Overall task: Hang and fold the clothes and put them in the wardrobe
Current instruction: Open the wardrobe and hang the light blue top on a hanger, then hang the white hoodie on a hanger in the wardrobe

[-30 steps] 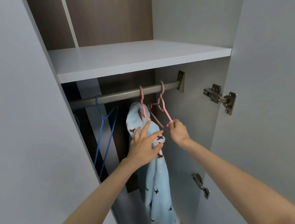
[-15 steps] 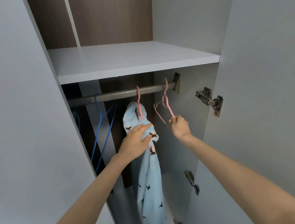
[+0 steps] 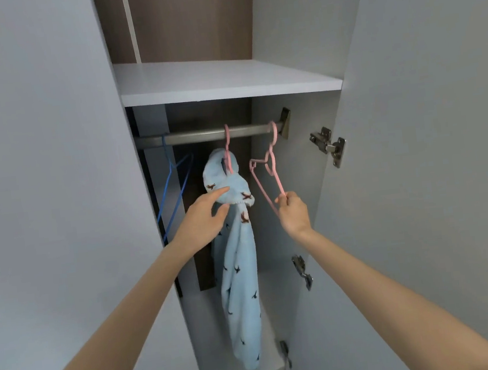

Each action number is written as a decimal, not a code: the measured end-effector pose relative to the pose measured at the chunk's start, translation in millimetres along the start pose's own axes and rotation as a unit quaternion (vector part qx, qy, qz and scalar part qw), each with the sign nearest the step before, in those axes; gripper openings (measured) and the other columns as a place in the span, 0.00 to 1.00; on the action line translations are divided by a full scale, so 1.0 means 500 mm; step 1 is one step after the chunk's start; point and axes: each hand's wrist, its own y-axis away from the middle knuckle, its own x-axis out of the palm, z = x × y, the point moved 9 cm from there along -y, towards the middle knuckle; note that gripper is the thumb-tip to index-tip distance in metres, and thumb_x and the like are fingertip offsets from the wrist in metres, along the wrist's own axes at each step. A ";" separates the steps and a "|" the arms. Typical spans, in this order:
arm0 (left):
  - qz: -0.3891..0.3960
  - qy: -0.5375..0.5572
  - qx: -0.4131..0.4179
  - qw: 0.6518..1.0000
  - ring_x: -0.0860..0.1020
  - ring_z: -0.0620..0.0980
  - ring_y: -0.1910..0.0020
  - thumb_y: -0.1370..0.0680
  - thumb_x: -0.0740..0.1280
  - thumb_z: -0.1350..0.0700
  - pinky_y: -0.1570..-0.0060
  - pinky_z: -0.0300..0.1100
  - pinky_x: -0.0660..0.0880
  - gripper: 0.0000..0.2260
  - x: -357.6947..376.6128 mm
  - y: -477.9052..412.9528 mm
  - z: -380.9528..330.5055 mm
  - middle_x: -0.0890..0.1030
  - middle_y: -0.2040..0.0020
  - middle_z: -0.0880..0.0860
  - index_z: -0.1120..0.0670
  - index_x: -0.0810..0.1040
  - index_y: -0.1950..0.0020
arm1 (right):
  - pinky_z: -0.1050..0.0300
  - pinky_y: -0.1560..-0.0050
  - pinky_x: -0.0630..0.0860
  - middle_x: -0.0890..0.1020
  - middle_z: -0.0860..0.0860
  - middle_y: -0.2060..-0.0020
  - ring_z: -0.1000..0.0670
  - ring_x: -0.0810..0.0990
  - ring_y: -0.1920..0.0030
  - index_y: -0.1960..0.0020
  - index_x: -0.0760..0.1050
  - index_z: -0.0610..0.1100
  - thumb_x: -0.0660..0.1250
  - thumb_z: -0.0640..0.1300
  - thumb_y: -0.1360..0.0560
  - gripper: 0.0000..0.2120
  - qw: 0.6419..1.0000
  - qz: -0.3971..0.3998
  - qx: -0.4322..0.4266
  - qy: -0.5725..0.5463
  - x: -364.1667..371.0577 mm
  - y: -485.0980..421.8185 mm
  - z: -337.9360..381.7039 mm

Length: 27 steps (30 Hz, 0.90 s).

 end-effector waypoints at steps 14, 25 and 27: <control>0.063 0.087 -0.050 0.993 0.67 0.52 0.30 0.18 0.58 0.55 0.33 0.44 0.64 0.20 -0.014 0.396 -0.034 0.68 0.28 0.53 0.51 0.63 0.25 | 0.57 0.70 0.62 0.72 0.51 0.68 0.52 0.68 0.70 0.52 0.70 0.41 0.51 0.44 0.18 0.12 0.999 0.015 0.013 0.027 -0.091 0.474 -0.015; 0.032 0.028 -0.075 0.996 0.64 0.53 0.29 0.18 0.58 0.56 0.35 0.37 0.60 0.22 0.030 0.618 -0.072 0.65 0.27 0.55 0.55 0.59 0.24 | 0.62 0.78 0.58 0.64 0.53 0.75 0.55 0.60 0.80 0.62 0.67 0.45 0.54 0.48 0.18 0.15 0.963 0.269 0.001 0.008 -0.139 0.689 -0.091; 0.011 0.004 -0.072 0.997 0.63 0.53 0.27 0.18 0.58 0.54 0.30 0.42 0.58 0.22 0.043 0.674 -0.062 0.64 0.26 0.54 0.55 0.60 0.25 | 0.64 0.80 0.56 0.62 0.52 0.76 0.53 0.58 0.79 0.60 0.67 0.44 0.55 0.49 0.18 0.15 0.944 0.330 -0.003 -0.022 -0.145 0.737 -0.106</control>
